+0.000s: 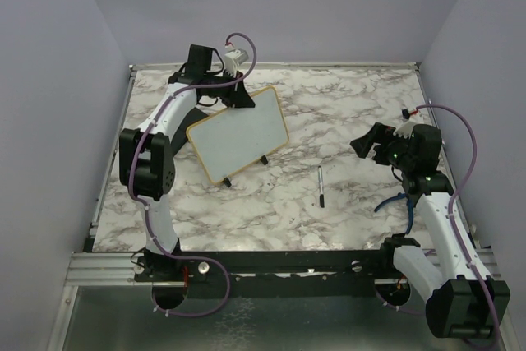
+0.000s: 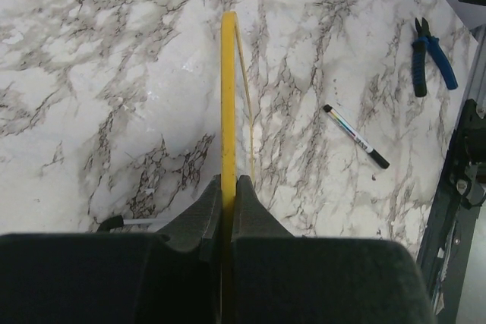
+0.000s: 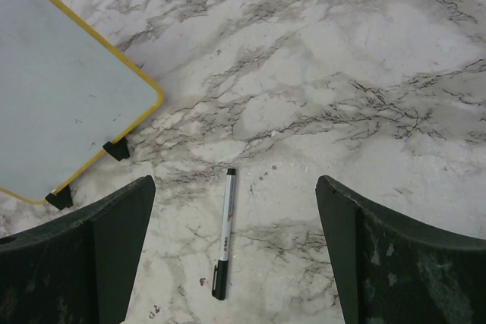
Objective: Write a sentence on the whiteboard
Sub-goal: Adjust the whiteboard on the whiteboard stand.
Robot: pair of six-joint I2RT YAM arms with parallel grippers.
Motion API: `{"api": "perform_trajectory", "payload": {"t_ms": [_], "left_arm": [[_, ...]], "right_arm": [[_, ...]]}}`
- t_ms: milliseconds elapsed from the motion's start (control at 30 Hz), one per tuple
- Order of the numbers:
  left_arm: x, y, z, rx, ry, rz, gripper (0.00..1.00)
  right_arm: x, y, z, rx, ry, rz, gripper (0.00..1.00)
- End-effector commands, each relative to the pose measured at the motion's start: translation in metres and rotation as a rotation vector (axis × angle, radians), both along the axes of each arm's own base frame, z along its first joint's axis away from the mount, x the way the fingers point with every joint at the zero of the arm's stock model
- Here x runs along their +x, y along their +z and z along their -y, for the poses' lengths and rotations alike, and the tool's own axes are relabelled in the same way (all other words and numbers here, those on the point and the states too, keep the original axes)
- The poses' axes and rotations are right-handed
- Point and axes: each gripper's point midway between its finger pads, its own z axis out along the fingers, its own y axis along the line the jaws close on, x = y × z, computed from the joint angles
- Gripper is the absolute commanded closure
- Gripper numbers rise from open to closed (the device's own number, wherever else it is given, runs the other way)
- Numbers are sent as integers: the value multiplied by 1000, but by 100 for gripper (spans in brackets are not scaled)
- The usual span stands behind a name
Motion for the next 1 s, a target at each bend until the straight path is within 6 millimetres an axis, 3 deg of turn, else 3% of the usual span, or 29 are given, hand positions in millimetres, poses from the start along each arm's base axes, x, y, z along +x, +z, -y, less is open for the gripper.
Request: {"api": "perform_trajectory", "payload": {"t_ms": [0,167,600,733,833,967], "left_arm": [[-35,-62,-25,123,-34,-177,100],[-34,-55,-35,106,-36,-181,100],[-43,-63,-45,126,-52,-221,99],[-38,-67,-51,171,-20,-217,73],[-33,-65,-53,187,4,-199,42],[-26,-52,-54,187,28,-147,22]], "right_arm": [[-4,-5,-1,9,1,-19,9],[-3,-7,-1,8,1,-24,9],[-3,-8,0,4,-4,-28,8],[-3,-7,0,3,-2,-25,8],[-3,-6,0,5,-2,-21,8],[-3,-6,-2,6,6,-21,8]]}}
